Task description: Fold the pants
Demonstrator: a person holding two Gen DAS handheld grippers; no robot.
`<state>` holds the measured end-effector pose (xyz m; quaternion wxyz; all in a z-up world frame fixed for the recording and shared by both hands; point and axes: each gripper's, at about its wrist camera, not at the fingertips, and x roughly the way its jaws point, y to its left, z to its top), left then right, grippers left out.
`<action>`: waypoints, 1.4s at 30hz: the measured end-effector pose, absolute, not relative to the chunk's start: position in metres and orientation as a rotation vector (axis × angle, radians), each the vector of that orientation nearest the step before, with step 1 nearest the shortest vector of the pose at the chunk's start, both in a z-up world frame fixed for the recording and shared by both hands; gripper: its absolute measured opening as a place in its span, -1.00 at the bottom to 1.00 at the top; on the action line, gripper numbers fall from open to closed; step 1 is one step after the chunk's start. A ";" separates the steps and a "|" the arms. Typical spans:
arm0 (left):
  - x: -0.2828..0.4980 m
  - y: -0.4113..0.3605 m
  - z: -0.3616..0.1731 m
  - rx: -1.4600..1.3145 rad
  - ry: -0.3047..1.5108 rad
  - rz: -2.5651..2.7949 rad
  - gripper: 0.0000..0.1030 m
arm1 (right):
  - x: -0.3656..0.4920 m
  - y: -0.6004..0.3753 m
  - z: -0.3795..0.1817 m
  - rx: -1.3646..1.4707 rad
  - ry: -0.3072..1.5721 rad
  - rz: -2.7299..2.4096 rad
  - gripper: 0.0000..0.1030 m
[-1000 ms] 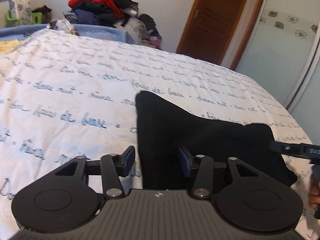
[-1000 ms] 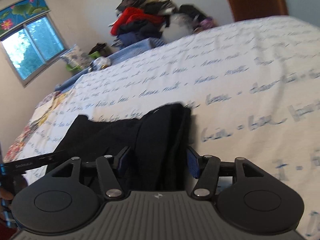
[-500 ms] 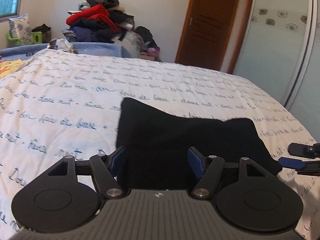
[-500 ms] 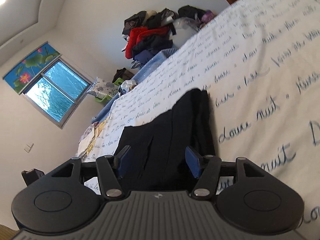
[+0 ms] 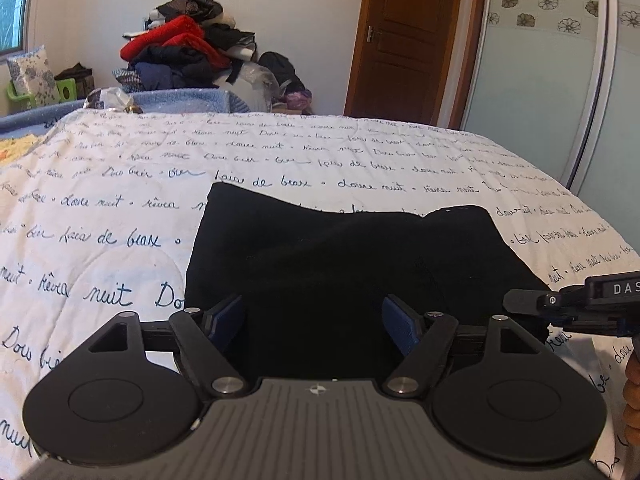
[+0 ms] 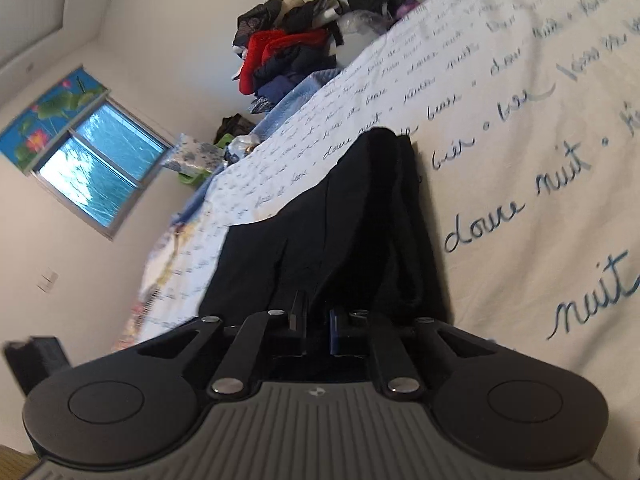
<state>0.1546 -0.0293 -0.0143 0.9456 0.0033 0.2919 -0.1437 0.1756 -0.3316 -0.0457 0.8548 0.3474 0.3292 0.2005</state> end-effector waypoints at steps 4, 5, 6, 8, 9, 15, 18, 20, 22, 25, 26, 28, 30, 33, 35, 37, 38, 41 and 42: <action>0.151 -0.032 -0.013 0.033 0.589 -0.310 0.50 | 0.159 -0.338 -0.037 0.678 0.634 0.375 -0.83; 0.153 -0.033 -0.016 0.035 0.601 -0.310 0.50 | 0.157 -0.338 -0.036 0.651 0.631 0.363 -0.83; 0.155 -0.033 -0.020 0.034 0.613 -0.307 0.50 | 0.157 -0.338 -0.036 0.632 0.639 0.357 -0.83; 0.156 -0.033 -0.025 0.034 0.625 -0.301 0.50 | 0.160 -0.332 -0.038 0.603 0.654 0.345 -0.83; 0.155 -0.033 -0.025 0.033 0.625 -0.297 0.50 | 0.160 -0.329 -0.036 0.574 0.660 0.339 -0.82; 0.149 -0.031 -0.022 0.026 0.615 -0.285 0.59 | 0.142 -0.309 -0.007 0.367 0.543 0.172 -0.70; 0.148 -0.035 -0.023 0.030 0.620 -0.274 0.63 | 0.129 -0.292 0.008 0.249 0.457 0.144 -0.70; 0.147 -0.036 -0.024 0.033 0.619 -0.265 0.65 | 0.133 -0.278 0.006 0.172 0.482 0.197 -0.70; 0.147 -0.038 -0.023 0.034 0.619 -0.259 0.65 | 0.145 -0.268 -0.006 0.148 0.564 0.236 -0.70; 0.145 -0.038 -0.020 0.033 0.619 -0.254 0.66 | 0.153 -0.270 -0.021 0.177 0.612 0.203 -0.71; 0.144 -0.037 -0.019 0.033 0.618 -0.252 0.67 | 0.150 -0.273 -0.018 0.206 0.599 0.196 -0.68; 0.143 -0.036 -0.019 0.033 0.617 -0.247 0.70 | 0.139 -0.277 -0.009 0.238 0.564 0.210 -0.54; 0.141 -0.036 -0.018 0.032 0.617 -0.236 0.71 | 0.135 -0.274 -0.007 0.210 0.568 0.243 -0.02; 0.135 -0.036 -0.016 0.029 0.617 -0.219 0.77 | 0.135 -0.267 -0.012 0.159 0.602 0.252 0.13; 0.129 -0.037 -0.015 0.038 0.617 -0.208 0.84 | 0.130 -0.265 -0.011 0.153 0.593 0.222 0.13; 0.123 -0.038 -0.015 0.057 0.617 -0.190 0.85 | 0.122 -0.264 -0.006 0.165 0.573 0.225 0.19; 0.120 -0.038 -0.015 0.065 0.617 -0.180 0.86 | 0.118 -0.261 -0.003 0.169 0.569 0.234 0.36; 0.112 -0.037 -0.016 0.066 0.626 -0.163 0.87 | 0.103 -0.250 0.002 0.151 0.562 0.243 0.63; 0.110 -0.035 -0.016 0.059 0.633 -0.157 0.87 | 0.099 -0.246 0.002 0.138 0.563 0.249 0.63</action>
